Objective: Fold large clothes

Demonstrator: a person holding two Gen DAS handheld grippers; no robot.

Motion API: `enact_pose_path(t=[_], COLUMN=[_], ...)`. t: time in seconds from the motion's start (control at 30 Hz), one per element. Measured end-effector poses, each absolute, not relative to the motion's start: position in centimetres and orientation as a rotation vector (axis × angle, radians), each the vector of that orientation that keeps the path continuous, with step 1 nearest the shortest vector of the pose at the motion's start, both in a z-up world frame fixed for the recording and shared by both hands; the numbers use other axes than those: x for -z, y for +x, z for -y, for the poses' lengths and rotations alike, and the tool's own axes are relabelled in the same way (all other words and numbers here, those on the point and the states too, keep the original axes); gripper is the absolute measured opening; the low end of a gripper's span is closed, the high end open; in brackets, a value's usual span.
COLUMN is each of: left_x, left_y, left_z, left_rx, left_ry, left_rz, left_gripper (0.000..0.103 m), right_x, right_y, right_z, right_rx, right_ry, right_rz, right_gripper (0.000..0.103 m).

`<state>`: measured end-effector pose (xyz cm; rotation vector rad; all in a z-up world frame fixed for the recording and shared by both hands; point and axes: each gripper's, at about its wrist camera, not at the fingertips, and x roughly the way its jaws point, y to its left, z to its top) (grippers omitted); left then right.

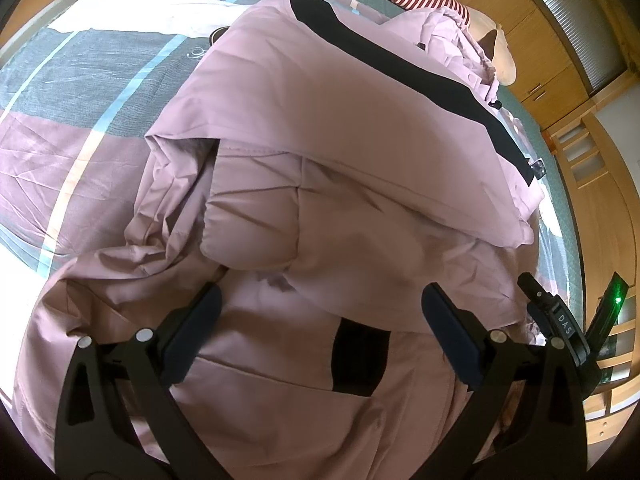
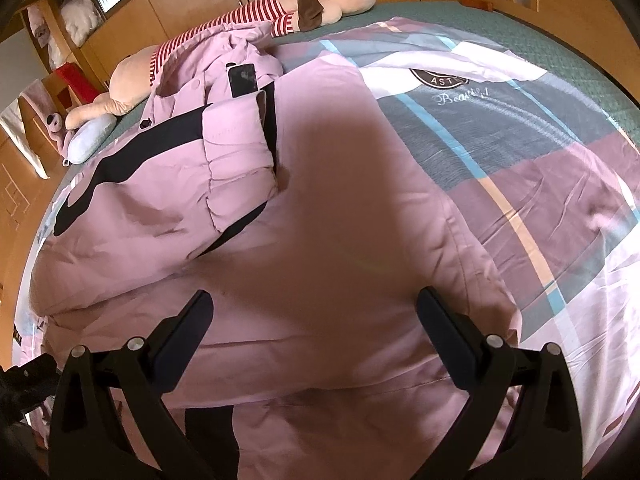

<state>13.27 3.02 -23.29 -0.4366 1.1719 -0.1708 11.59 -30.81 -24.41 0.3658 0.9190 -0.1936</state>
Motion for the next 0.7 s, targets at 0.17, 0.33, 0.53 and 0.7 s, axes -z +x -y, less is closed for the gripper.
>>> enact_pose_path(t=[0.17, 0.33, 0.53, 0.7], left_x=[23.3, 23.4, 23.4, 23.5], left_y=[13.3, 13.3, 13.3, 13.2], left_z=[-3.0, -3.0, -2.9, -3.3], left_rx=[0.17, 0.17, 0.17, 0.178], left_ry=[-0.434, -0.434, -0.434, -0.456], left_rz=[-1.173, -1.173, -1.174, -1.17], left_gripper=[0.101, 0.101, 0.101, 0.101], right_x=[24.5, 24.6, 24.6, 23.1], right_y=[11.6, 11.6, 11.6, 11.2], right_z=[30.7, 30.6, 30.5, 32.7], right_rx=[0.196, 0.197, 0.197, 0.263], right_ry=[0.354, 0.351, 0.345, 0.419], right_rz=[-0.922, -0.923, -0.927, -0.885], right_gripper=[0.102, 0.102, 0.102, 0.102])
